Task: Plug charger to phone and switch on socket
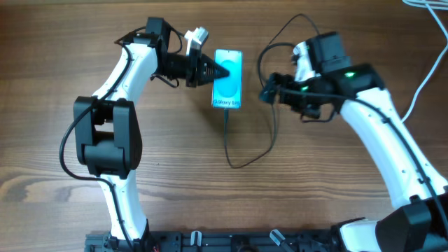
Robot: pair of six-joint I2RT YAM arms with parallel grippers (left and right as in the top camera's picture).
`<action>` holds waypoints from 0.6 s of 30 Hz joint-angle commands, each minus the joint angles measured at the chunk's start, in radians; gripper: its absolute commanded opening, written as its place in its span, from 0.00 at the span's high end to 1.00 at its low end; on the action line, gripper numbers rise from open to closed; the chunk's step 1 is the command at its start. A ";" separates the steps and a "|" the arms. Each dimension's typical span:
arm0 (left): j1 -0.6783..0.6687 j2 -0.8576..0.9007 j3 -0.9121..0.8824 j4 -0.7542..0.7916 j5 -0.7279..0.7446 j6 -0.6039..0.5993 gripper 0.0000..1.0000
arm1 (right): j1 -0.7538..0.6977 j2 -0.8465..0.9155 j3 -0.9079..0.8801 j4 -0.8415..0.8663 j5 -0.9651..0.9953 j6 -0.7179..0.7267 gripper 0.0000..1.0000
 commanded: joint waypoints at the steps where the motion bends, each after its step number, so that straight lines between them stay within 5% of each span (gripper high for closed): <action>1: -0.013 -0.035 0.003 -0.132 -0.061 0.433 0.96 | -0.093 -0.022 0.018 -0.003 -0.054 -0.090 0.00; 6: -0.060 -0.035 0.003 -0.255 -0.145 0.648 0.96 | -0.139 -0.022 0.018 -0.005 -0.053 -0.121 0.00; 18: -0.112 -0.035 0.003 -0.236 -0.165 0.700 0.96 | -0.138 -0.020 0.018 -0.002 -0.053 -0.147 0.00</action>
